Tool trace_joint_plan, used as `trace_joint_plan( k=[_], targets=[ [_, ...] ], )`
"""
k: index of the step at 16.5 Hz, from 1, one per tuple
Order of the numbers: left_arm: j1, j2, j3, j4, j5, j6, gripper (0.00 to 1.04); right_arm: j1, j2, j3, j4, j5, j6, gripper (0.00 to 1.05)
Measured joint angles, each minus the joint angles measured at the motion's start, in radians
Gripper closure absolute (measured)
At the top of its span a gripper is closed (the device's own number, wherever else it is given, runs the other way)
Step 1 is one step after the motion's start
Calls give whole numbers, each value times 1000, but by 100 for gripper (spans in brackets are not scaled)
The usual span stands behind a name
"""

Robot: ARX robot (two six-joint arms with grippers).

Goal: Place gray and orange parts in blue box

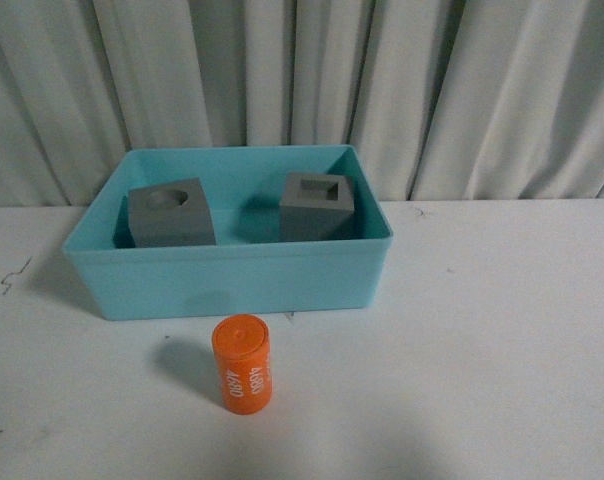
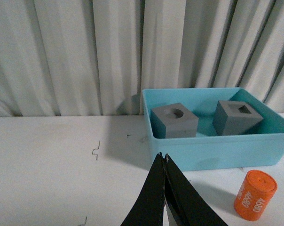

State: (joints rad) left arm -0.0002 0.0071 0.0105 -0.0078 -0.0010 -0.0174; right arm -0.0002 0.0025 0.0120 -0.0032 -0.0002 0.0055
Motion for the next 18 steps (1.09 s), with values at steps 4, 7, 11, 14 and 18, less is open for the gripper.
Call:
trace_joint_plan(
  k=[4,7,11,14,18],
  targets=[
    [0,0,0,4,1,0,74,0,0,0,0,0,0,6],
    [0,0,0,4,1,0,38,0,0,0,0,0,0,6],
    [0,0,0,5,1,1,7,-121,438,203,-175,16,133,6],
    [0,0,0,4,0,1,7,-262,875,458,150,-214,63,6],
    [0,0,0,4,1,1,7,-27,1309,675,146,-454,-103,6]
  ],
)
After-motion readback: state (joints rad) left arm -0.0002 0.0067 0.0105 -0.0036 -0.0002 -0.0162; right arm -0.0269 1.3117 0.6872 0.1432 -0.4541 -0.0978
